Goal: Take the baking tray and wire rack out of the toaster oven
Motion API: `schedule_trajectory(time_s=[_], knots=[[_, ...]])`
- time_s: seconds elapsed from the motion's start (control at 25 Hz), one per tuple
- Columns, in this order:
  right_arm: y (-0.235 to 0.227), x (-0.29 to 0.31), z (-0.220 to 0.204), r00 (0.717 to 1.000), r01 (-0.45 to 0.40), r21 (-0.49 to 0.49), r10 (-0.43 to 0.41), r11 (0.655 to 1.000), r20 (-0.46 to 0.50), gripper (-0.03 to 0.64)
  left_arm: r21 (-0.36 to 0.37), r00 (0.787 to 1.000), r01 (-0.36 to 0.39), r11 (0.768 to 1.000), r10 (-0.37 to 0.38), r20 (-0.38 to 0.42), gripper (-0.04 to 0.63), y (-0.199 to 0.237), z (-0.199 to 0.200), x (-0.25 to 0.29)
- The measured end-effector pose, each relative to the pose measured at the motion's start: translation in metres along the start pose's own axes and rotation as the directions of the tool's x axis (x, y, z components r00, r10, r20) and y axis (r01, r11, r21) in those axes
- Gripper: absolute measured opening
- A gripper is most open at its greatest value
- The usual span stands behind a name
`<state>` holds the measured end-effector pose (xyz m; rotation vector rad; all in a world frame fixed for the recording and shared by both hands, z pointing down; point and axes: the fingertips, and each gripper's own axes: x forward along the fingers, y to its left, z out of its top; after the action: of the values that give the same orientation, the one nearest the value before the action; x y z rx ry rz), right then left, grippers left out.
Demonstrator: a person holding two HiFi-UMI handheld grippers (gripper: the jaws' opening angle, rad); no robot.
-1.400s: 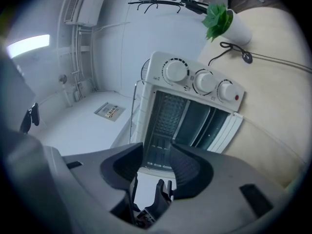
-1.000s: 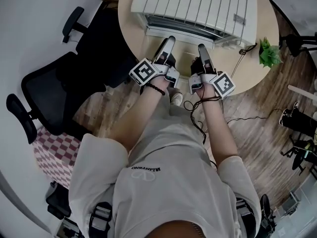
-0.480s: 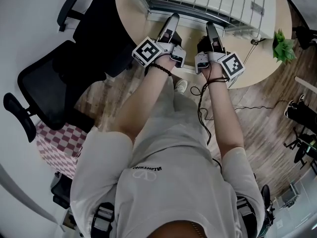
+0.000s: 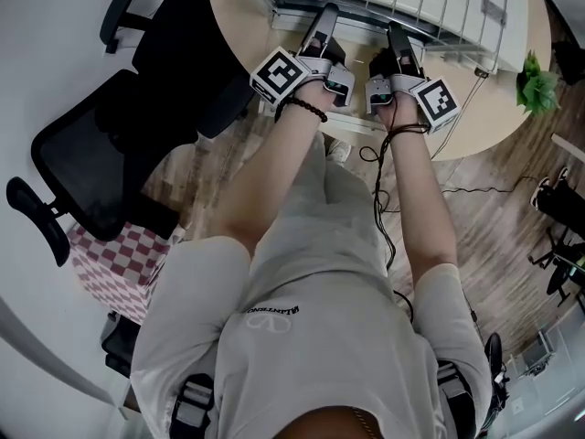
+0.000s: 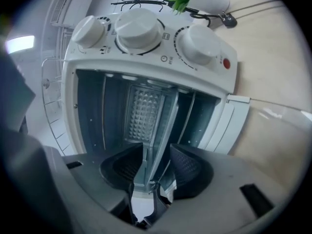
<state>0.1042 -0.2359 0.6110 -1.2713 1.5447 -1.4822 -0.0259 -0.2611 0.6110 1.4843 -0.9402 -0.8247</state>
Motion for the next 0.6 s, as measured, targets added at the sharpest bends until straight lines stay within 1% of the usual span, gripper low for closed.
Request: schedule_trajectory(time_s=[0.16,0.28,0.44,0.6], knots=[[-0.009,0.008,0.003,1.000,0.008,0.009,-0.008,1.000,0.010,0.179,-0.006,1.000,-0.008,1.000,0.008,-0.002,0.241,0.007,0.001,0.009],[-0.013,0.014,0.004,1.000,0.007,-0.007,-0.007,1.000,0.010,0.179,-0.023,1.000,-0.015,1.000,0.015,-0.001,0.236,0.015,0.003,0.016],[-0.012,0.021,0.009,1.000,-0.009,0.014,0.008,1.000,0.026,0.179,-0.013,1.000,-0.007,1.000,0.007,-0.004,0.233,0.014,0.003,0.025],[-0.016,0.026,0.015,0.999,-0.022,0.003,0.022,1.000,0.031,0.160,-0.022,1.000,-0.014,1.000,0.014,0.013,0.195,0.017,0.006,0.030]])
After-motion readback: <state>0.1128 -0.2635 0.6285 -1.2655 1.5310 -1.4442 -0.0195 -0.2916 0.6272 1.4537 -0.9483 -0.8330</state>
